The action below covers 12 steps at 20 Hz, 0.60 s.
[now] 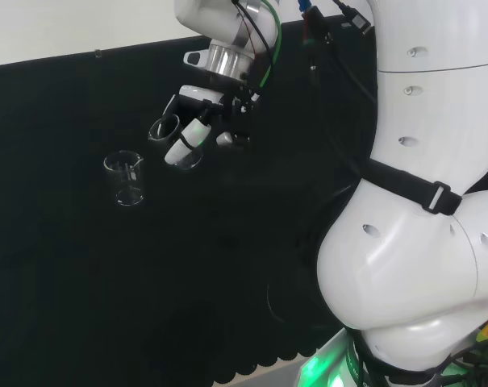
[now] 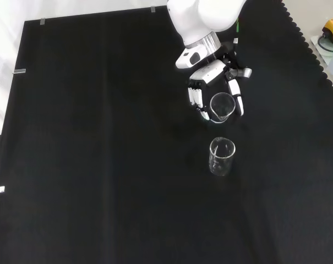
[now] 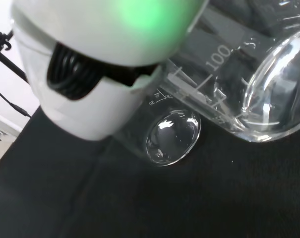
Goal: Pour the water from the handheld beaker into the one on the table.
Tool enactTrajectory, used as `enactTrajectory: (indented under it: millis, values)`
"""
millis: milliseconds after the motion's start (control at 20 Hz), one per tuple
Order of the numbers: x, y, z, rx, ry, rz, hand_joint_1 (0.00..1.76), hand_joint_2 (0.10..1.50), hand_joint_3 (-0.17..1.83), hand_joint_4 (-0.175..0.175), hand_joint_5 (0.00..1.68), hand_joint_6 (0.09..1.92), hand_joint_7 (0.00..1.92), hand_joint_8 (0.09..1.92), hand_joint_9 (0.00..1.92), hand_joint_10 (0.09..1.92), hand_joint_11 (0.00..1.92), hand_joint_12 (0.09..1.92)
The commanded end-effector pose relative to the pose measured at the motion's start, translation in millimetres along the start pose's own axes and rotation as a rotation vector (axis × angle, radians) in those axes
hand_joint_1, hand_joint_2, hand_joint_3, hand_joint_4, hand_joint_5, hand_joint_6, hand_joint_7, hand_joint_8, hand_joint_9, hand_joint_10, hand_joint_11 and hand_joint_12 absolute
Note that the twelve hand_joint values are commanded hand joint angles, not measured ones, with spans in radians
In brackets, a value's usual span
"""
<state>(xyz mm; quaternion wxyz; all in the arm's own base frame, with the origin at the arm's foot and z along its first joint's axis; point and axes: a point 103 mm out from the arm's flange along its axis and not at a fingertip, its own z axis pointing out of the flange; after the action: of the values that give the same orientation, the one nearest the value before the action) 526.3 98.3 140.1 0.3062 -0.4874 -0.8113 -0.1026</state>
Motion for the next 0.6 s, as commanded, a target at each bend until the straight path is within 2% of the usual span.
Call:
enactTrajectory:
  millis: [50, 600]
  values:
    - [11.5, 3.9, -2.3, 0.021, -0.061, -0.002, 1.43, 0.68, 0.48, -0.175, 1.42, 0.28, 1.53, 0.30, 1.50, 0.09, 1.16, 0.77]
    - [28.7, 11.9, 0.1, 0.067, -0.131, 0.014, 1.43, 0.66, 0.51, -0.175, 1.42, 0.28, 1.54, 0.26, 1.52, 0.09, 1.18, 0.77]
